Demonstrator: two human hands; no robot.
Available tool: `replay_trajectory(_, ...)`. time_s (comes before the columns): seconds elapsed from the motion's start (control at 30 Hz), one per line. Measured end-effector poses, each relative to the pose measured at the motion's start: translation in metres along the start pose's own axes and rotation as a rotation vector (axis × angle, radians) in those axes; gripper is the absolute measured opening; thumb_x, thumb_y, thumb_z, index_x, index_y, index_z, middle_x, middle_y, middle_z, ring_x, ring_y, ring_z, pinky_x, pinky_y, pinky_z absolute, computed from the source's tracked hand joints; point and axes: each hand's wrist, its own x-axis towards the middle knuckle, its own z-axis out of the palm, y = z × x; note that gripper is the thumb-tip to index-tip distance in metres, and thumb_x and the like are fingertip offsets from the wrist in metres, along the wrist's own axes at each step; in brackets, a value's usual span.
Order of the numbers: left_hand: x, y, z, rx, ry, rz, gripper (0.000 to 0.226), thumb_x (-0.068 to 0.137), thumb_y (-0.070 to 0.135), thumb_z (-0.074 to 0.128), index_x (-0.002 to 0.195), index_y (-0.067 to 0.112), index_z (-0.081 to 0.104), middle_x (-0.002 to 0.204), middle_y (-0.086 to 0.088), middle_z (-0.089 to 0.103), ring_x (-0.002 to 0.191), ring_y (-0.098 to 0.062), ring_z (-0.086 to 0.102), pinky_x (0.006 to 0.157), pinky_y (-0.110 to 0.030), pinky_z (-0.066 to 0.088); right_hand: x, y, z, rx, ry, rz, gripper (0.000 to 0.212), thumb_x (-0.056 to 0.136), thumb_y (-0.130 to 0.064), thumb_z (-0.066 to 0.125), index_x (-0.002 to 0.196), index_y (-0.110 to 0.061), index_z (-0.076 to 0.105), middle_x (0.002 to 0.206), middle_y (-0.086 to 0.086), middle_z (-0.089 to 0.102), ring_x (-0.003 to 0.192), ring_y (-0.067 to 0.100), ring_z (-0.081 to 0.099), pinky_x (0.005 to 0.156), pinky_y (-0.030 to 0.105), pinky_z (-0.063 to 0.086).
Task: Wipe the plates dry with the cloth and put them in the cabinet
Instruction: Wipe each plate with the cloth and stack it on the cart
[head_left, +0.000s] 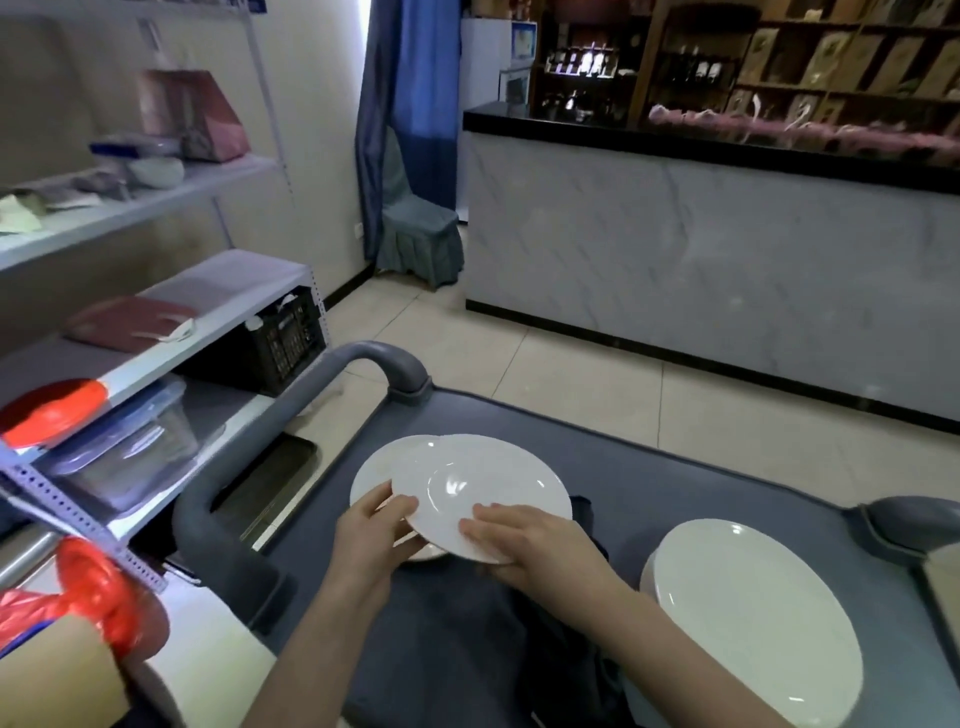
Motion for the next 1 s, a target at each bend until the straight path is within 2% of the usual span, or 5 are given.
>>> replay_trajectory(0.17,0.020,-0.009,-0.030,-0.093,0.050,-0.020,0.034,0.088,-0.004,0.058,0.117,0.009,0.068,0.106,-0.014,0.073,0.088,-0.028,0.069,0.059,-0.031,0.057,0.020,0.012,0.004,0.260,-0.065,0.151,0.065,0.080,-0.058,0.071,0.140,-0.039,0.053,0.154,-0.017,0.041,0.143,-0.001,0.030,0.119,0.025,0.026)
replay_trajectory(0.3,0.034,-0.011,-0.053,-0.065,0.032,-0.002,0.038,0.090,-0.003,0.057,0.123,0.014,0.066,0.113,-0.012,0.072,0.099,-0.033,0.069,0.068,-0.038,0.059,0.037,0.027,0.010,0.204,0.194,0.360,0.051,0.090,-0.034,0.070,0.139,-0.026,0.057,0.142,-0.007,0.051,0.135,0.013,0.040,0.107,0.021,0.029)
replay_trajectory(0.6,0.058,-0.019,-0.076,0.011,-0.010,0.011,0.037,0.094,-0.003,0.053,0.121,0.018,0.066,0.110,-0.003,0.074,0.100,-0.024,0.071,0.071,-0.033,0.059,0.084,0.030,0.041,0.464,0.171,0.675,0.041,0.082,-0.006,0.067,0.120,-0.021,0.067,0.106,0.003,0.060,0.097,0.021,0.059,0.090,0.034,0.049)
replay_trajectory(0.83,0.082,-0.023,-0.070,0.460,0.110,0.150,0.030,0.092,0.003,0.058,0.114,0.021,0.065,0.118,-0.002,0.056,0.097,-0.010,0.059,0.076,-0.020,0.046,0.097,0.036,0.068,0.525,0.219,0.796,0.033,0.076,0.001,0.065,0.104,-0.017,0.072,0.095,0.007,0.070,0.091,0.026,0.064,0.083,0.043,0.056)
replay_trajectory(1.0,0.098,-0.031,-0.071,0.693,0.151,0.168,0.018,0.091,0.005,0.056,0.105,0.013,0.064,0.106,-0.005,0.042,0.099,-0.025,0.051,0.075,-0.023,0.037,0.106,0.042,0.082,0.540,0.205,0.822,0.034,0.076,0.002,0.063,0.105,-0.014,0.071,0.098,0.011,0.068,0.092,0.029,0.063,0.084,0.041,0.055)
